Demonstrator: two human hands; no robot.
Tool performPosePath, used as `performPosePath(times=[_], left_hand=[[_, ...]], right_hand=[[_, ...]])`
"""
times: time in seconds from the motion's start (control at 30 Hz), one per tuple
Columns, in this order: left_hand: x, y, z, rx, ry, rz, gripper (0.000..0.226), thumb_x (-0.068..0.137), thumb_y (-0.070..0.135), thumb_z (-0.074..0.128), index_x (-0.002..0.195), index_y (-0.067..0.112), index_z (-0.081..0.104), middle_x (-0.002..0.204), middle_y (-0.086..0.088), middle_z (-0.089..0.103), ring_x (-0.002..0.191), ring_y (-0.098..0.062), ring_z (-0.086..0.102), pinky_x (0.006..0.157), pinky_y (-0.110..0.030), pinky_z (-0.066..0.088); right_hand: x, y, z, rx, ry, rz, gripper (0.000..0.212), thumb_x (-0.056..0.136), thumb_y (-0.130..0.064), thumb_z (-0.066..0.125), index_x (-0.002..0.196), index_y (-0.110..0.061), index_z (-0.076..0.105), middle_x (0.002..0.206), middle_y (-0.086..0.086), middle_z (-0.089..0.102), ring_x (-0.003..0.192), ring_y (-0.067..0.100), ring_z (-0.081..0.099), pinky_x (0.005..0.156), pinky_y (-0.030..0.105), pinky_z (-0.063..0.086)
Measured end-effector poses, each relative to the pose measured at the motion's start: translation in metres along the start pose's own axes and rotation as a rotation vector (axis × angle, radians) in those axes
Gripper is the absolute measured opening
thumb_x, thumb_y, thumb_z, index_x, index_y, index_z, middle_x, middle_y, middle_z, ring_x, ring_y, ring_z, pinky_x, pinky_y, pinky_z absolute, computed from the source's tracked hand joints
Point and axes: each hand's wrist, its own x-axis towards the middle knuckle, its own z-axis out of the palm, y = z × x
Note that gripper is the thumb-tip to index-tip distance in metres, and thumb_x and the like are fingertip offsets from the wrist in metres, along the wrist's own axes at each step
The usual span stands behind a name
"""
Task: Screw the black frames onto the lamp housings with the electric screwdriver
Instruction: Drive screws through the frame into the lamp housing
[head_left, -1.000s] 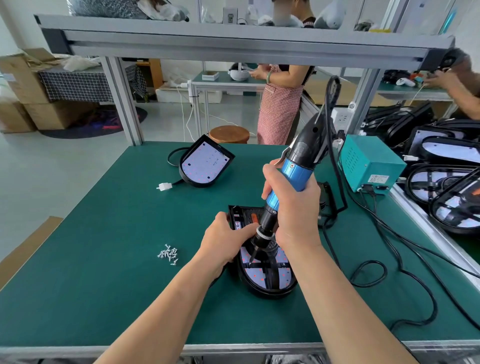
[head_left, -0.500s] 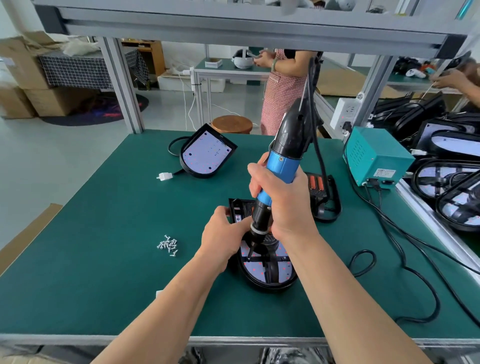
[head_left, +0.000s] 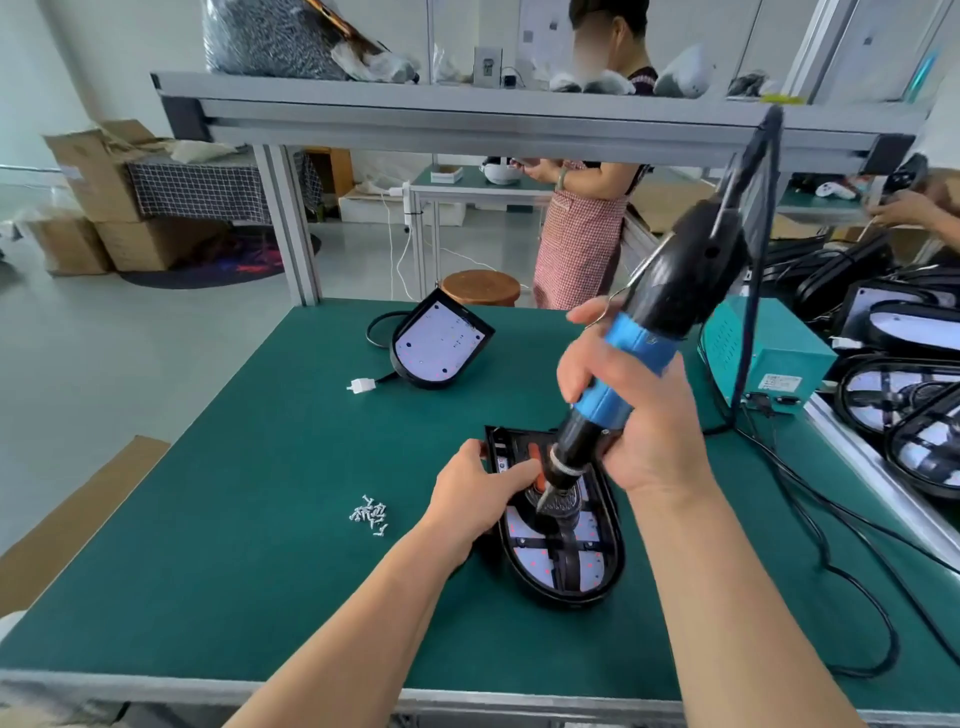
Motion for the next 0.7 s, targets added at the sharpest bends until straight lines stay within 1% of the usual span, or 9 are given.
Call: performPosePath(times=[0.07, 0.13, 0.17, 0.27, 0.33, 0.4, 0.47, 0.6, 0.7], left_hand=[[0.001, -0.003, -0.003, 0.119, 0.025, 0.023, 0.053, 0.077, 0.066, 0.070, 0.106, 0.022, 0.062, 0.105, 0.004, 0.071, 0.095, -0.017, 0.068, 0.076, -0.034, 0.056], [0.000, -0.003, -0.014, 0.227, 0.117, 0.049, 0.063, 0.084, 0.071, 0.058, 0.115, 0.017, 0.064, 0.110, -0.001, 0.071, 0.103, -0.023, 0.067, 0.081, -0.035, 0.053], [0.001, -0.004, -0.023, 0.250, 0.172, 0.066, 0.056, 0.088, 0.066, 0.056, 0.111, 0.016, 0.066, 0.104, -0.005, 0.073, 0.101, -0.028, 0.068, 0.081, -0.037, 0.054], [0.007, -0.010, -0.071, 0.374, 0.290, 0.097, 0.018, 0.091, 0.024, 0.061, 0.080, 0.013, 0.071, 0.075, -0.007, 0.070, 0.082, -0.034, 0.069, 0.072, -0.038, 0.057], [0.011, -0.017, -0.108, 0.449, 0.311, 0.087, 0.023, 0.084, 0.007, 0.063, 0.069, 0.022, 0.069, 0.070, 0.004, 0.068, 0.074, -0.026, 0.065, 0.066, -0.028, 0.053], [0.013, -0.022, -0.135, 0.531, 0.260, 0.091, 0.033, 0.081, -0.001, 0.064, 0.065, 0.028, 0.068, 0.068, 0.010, 0.066, 0.069, -0.017, 0.061, 0.059, -0.021, 0.047], [0.015, -0.025, -0.148, 0.633, 0.143, 0.091, 0.034, 0.080, -0.003, 0.065, 0.069, 0.029, 0.068, 0.069, 0.010, 0.066, 0.065, -0.013, 0.058, 0.057, -0.021, 0.045], [0.016, -0.021, -0.149, 0.798, -0.019, 0.156, 0.029, 0.077, 0.001, 0.071, 0.075, 0.029, 0.067, 0.077, 0.007, 0.066, 0.072, -0.014, 0.059, 0.068, -0.026, 0.050], [0.014, -0.015, -0.152, 0.904, -0.083, 0.198, 0.032, 0.078, -0.002, 0.065, 0.077, 0.030, 0.065, 0.083, 0.007, 0.065, 0.083, -0.019, 0.064, 0.076, -0.031, 0.053]], right_hand=[[0.010, -0.013, -0.003, 0.040, 0.066, -0.041, 0.010, 0.079, -0.017, 0.068, 0.089, -0.020, 0.068, 0.057, 0.000, 0.052, 0.054, 0.015, 0.049, 0.059, 0.023, 0.043], [0.014, -0.018, -0.006, 0.091, 0.193, -0.038, 0.013, 0.079, -0.021, 0.071, 0.087, -0.017, 0.063, 0.057, -0.002, 0.054, 0.054, 0.012, 0.050, 0.059, 0.022, 0.042], [0.013, -0.019, -0.009, 0.114, 0.258, -0.034, 0.014, 0.080, -0.022, 0.072, 0.086, -0.017, 0.061, 0.058, -0.003, 0.055, 0.053, 0.011, 0.051, 0.059, 0.021, 0.043], [0.006, -0.015, -0.018, 0.121, 0.421, -0.045, 0.009, 0.088, -0.016, 0.068, 0.085, -0.020, 0.060, 0.057, -0.003, 0.054, 0.053, 0.012, 0.050, 0.060, 0.021, 0.044], [0.000, -0.011, -0.022, 0.135, 0.499, -0.041, 0.012, 0.090, -0.014, 0.067, 0.084, -0.020, 0.059, 0.059, -0.003, 0.052, 0.053, 0.012, 0.049, 0.060, 0.022, 0.044], [-0.004, -0.007, -0.025, 0.183, 0.555, -0.033, 0.013, 0.090, -0.012, 0.067, 0.086, -0.019, 0.057, 0.063, -0.006, 0.053, 0.053, 0.009, 0.051, 0.059, 0.020, 0.045], [-0.008, -0.004, -0.027, 0.204, 0.590, -0.020, 0.014, 0.091, -0.011, 0.067, 0.086, -0.020, 0.058, 0.065, -0.006, 0.052, 0.055, 0.008, 0.051, 0.060, 0.020, 0.046], [-0.011, -0.002, -0.029, 0.166, 0.621, 0.002, 0.013, 0.091, -0.014, 0.068, 0.085, -0.021, 0.059, 0.063, -0.004, 0.052, 0.057, 0.010, 0.050, 0.063, 0.020, 0.047], [-0.013, -0.003, -0.029, 0.156, 0.626, 0.014, 0.012, 0.090, -0.017, 0.069, 0.084, -0.023, 0.060, 0.065, -0.004, 0.052, 0.059, 0.012, 0.049, 0.066, 0.021, 0.047]])
